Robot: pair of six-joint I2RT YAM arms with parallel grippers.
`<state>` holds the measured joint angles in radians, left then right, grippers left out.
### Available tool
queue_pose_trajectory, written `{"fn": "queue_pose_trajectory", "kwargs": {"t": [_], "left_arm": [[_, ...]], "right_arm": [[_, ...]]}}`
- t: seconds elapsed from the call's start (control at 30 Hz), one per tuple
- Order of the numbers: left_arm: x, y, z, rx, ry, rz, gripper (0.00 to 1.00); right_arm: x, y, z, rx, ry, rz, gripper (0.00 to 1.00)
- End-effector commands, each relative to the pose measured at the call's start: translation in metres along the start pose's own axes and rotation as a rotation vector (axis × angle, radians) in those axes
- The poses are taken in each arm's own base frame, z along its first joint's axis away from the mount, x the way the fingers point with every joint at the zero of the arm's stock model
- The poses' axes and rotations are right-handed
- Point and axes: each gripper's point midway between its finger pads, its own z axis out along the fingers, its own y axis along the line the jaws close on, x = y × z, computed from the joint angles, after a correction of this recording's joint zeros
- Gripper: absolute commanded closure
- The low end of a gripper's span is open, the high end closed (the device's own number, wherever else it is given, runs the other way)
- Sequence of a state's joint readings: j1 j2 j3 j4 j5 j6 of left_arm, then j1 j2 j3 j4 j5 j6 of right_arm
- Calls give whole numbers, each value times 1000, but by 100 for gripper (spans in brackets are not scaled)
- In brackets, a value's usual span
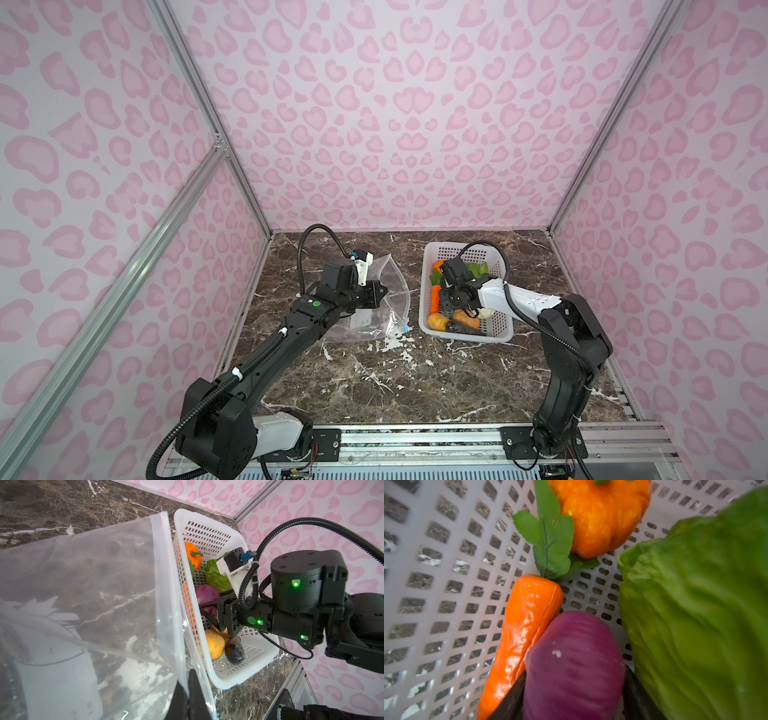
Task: Place the food in the zip-top bag and seal the zipper
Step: 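Grasp the red onion in the basket with the right gripper, then carry the red onion over the open bag with the right gripper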
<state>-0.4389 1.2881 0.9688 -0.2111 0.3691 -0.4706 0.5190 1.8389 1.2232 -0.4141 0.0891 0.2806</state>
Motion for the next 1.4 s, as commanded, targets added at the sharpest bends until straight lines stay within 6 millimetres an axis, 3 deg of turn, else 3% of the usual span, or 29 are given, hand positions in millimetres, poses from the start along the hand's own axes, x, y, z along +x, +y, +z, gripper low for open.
{"fn": "queue_pose_trajectory", "kwargs": {"t": [0.0,0.43,0.97,1.2,1.37], "left_arm": [[-6,-3,-1,4,-19,10,98],[-5,-4,-1,9,-18,9,98],[-4,-4,0,12,-11,8,98],[-3,-3,2,11,-5,5,98],[-3,-3,3,14,-3,4,98]], "right_arm": [[5,0,1,-23,13,17,54],[-2,-2,-12,-80,-30,50,64],[-16,0,-36,-178,-119,66,68],[-30,7,-69,-245,-228,24,69],[-42,39,-112,-398,-338,-48,70]]}}
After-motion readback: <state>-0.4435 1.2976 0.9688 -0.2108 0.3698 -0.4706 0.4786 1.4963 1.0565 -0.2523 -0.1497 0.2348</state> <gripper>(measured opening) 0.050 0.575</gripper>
